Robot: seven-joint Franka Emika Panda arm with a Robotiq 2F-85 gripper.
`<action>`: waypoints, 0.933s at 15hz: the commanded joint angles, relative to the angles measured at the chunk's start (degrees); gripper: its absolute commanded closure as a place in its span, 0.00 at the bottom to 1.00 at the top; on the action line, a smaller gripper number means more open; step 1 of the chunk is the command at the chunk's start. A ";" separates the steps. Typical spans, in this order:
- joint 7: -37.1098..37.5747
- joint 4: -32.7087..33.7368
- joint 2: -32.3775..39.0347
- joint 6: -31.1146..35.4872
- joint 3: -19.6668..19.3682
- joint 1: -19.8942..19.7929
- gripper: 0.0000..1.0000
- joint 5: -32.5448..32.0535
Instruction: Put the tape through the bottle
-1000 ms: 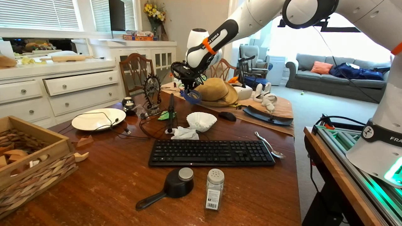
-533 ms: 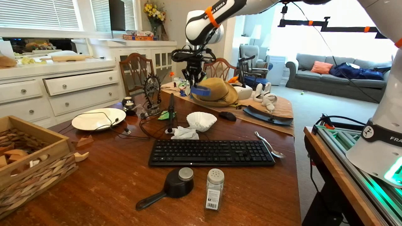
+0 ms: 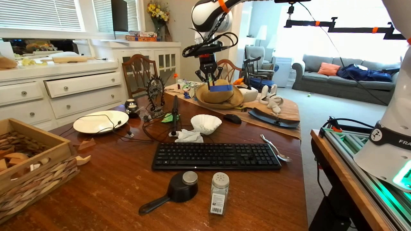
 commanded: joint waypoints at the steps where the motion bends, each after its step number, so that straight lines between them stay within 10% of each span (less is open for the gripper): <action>1: -0.59 0.21 0.22 -0.38 -0.86 0.57 0.80 0.52; 6: -1.17 -0.06 0.09 -0.10 -0.72 0.79 0.95 0.36; 14: -8.70 -16.79 -9.31 7.16 4.85 13.75 0.95 -3.78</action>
